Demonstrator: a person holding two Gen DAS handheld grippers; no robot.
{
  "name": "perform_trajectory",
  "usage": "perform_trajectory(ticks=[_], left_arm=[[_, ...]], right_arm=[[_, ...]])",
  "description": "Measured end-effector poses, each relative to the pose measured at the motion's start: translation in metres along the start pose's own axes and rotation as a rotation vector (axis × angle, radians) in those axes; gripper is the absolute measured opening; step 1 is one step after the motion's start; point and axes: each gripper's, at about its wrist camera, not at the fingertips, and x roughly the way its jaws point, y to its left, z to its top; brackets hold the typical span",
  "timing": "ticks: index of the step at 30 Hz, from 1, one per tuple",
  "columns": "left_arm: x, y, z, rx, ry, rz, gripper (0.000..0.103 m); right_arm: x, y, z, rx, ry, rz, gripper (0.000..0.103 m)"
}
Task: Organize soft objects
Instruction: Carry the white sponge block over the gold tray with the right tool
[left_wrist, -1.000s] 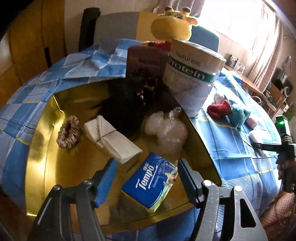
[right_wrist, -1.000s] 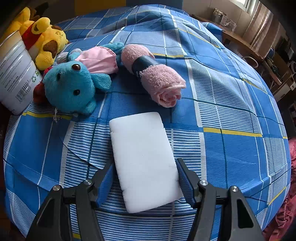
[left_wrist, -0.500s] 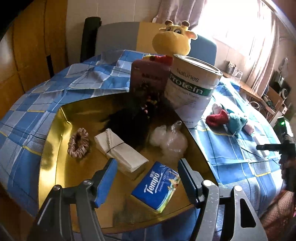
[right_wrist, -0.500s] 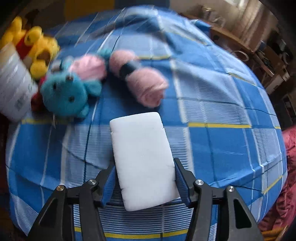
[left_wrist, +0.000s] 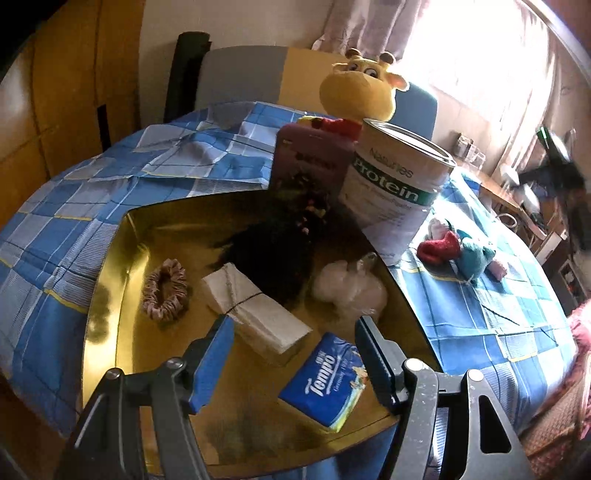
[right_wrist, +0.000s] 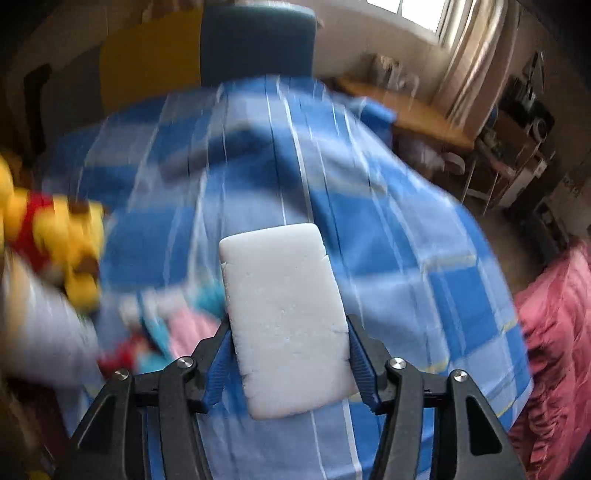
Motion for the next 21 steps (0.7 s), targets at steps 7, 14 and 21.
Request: perform_trajectory(ticks=[7,14,21], left_arm=[[-0.001,0.015,0.002,-0.032,-0.001,0.008,0.068],[-0.002,0.032,0.001,-0.06,-0.002,0.044,0.068],[-0.013,0.06,0.003,-0.107,-0.029,0.11,0.068]], right_arm=[[-0.063,0.106,0.113,-0.075,-0.17,0.03,0.057],[-0.135,0.266,0.119,-0.368,-0.375,0.326,0.057],[-0.145,0.375,0.012,-0.778,-0.312,0.571,0.057]])
